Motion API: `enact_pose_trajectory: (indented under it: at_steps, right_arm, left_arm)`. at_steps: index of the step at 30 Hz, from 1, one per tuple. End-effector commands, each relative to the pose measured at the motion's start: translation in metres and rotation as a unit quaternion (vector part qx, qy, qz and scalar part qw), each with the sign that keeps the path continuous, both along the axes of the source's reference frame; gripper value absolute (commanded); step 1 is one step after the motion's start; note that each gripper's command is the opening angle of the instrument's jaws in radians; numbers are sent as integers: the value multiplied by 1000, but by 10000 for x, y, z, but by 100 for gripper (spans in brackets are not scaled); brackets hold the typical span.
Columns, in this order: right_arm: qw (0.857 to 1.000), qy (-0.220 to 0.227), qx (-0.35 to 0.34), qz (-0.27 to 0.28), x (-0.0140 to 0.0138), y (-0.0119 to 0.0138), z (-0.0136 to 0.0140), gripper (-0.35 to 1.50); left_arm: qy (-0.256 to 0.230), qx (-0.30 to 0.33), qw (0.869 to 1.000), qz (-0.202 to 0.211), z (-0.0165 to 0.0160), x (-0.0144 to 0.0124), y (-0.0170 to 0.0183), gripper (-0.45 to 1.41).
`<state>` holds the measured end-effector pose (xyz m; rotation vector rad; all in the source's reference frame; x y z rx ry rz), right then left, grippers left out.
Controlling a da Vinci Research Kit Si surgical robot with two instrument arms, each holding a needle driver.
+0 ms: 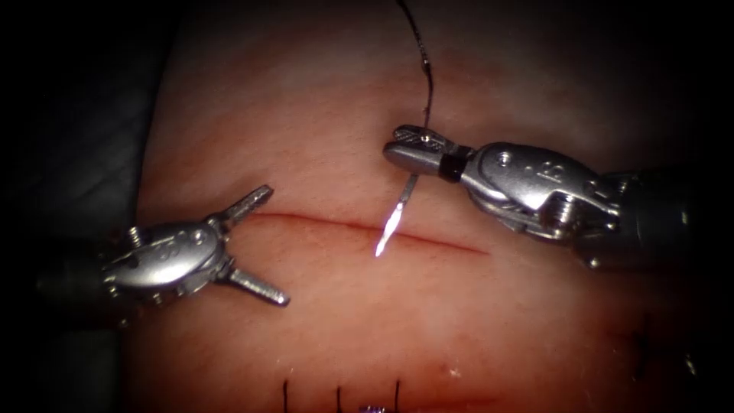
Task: Wound Closure
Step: Using the right gripper, pierce the needle through the top of the wound.
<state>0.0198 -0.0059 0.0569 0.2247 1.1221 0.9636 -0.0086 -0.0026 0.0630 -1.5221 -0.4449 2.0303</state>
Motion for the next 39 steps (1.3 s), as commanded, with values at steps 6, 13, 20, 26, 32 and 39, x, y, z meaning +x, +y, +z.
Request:
enact_pose_trajectory:
  at_steps: [6,13,20,26,32,39]
  right_arm:
    - [1000,-2,20,-12,4,0,20,-35]
    - [1000,-1,20,-12,4,-5,29,-35]
    - [999,2,-28,-25,12,-6,33,-35]
    - [992,-15,-104,-63,30,1,36,-35]
    - [975,-37,-184,-116,59,6,45,-35]
    - [962,-37,-233,-136,97,22,58,-35]
  left_arm:
    - [10,-12,1000,7,12,1,-1,69]
    - [49,-47,998,-20,14,-5,0,66]
    - [78,-64,995,18,15,1,-11,43]
    - [91,-62,994,26,19,4,-13,1]
    - [124,-69,990,19,35,4,-15,-31]
    - [193,-76,978,17,83,-2,-16,-21]
